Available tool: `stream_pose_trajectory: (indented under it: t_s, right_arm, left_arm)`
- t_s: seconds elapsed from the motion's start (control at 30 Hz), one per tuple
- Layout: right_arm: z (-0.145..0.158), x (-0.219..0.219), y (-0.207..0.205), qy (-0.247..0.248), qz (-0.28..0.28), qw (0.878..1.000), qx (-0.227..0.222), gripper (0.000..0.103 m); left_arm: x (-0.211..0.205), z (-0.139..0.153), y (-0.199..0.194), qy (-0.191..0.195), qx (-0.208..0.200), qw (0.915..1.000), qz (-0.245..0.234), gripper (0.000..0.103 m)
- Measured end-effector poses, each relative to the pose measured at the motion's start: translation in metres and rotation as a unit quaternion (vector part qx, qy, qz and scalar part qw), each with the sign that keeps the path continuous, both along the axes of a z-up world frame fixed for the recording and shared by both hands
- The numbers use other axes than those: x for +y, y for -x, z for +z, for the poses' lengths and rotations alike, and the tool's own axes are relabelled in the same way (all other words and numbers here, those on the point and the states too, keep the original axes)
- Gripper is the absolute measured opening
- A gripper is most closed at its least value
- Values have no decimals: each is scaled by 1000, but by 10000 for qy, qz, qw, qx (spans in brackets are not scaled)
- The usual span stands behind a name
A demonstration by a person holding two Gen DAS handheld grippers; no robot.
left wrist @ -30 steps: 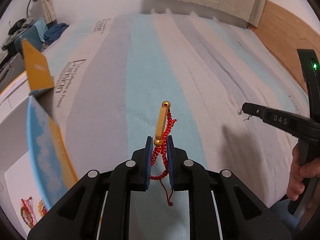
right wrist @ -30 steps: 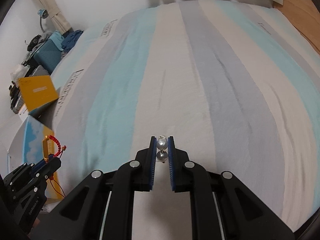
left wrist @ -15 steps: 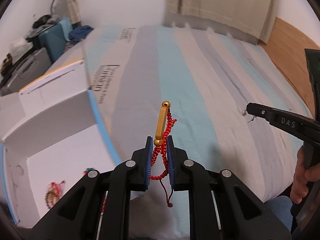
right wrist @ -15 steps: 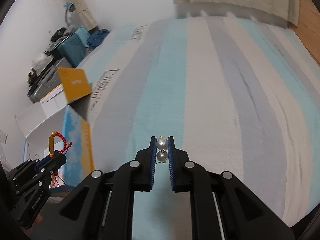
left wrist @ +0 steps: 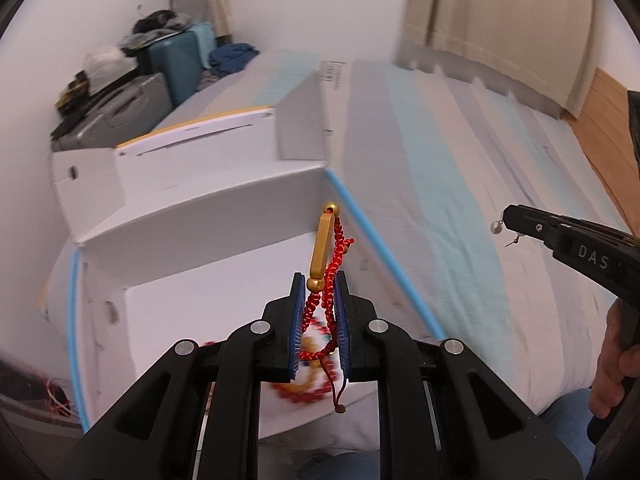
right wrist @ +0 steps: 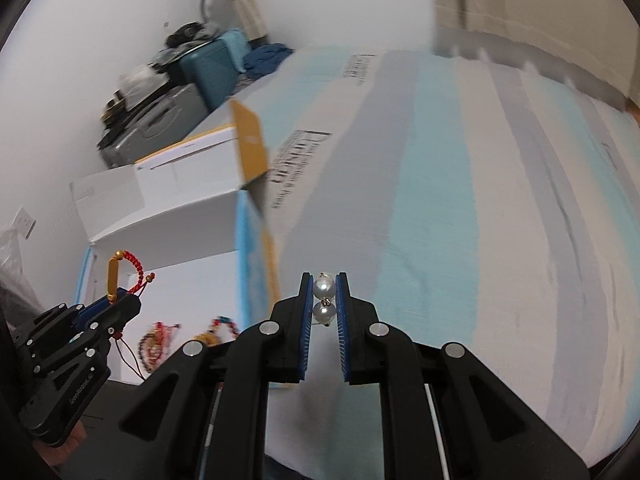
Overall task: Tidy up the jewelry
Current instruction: 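Carry the red cord bracelet and pearl string over the white box, then open both tools to drop the bracelet and pearls into the box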
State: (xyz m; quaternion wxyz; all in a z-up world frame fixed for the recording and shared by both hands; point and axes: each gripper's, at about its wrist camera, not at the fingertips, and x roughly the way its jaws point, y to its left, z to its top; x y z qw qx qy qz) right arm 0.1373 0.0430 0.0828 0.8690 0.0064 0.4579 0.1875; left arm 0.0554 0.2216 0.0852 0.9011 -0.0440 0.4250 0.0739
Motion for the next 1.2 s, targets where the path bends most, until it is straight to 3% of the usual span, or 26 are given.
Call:
stream_pose_trajectory:
  t_s: [0.27, 0.53, 0.9, 1.2]
  right_arm:
    - [3, 77, 16, 70, 586, 9982, -60, 11]
    - [-21, 135, 31, 220, 1015, 9945, 110, 11]
    - [-73, 166, 35, 482, 1197, 9902, 526, 11]
    - [-100, 175, 31, 590, 1238, 9878, 740, 11]
  left_arm:
    - [59, -9, 20, 30, 144, 9988, 466, 14]
    - [105, -34, 41, 148, 430, 9954, 842, 14]
    - [132, -81, 40, 292, 918, 9900, 1032, 14]
    - [138, -103, 38, 329, 1074, 9880, 1065, 16]
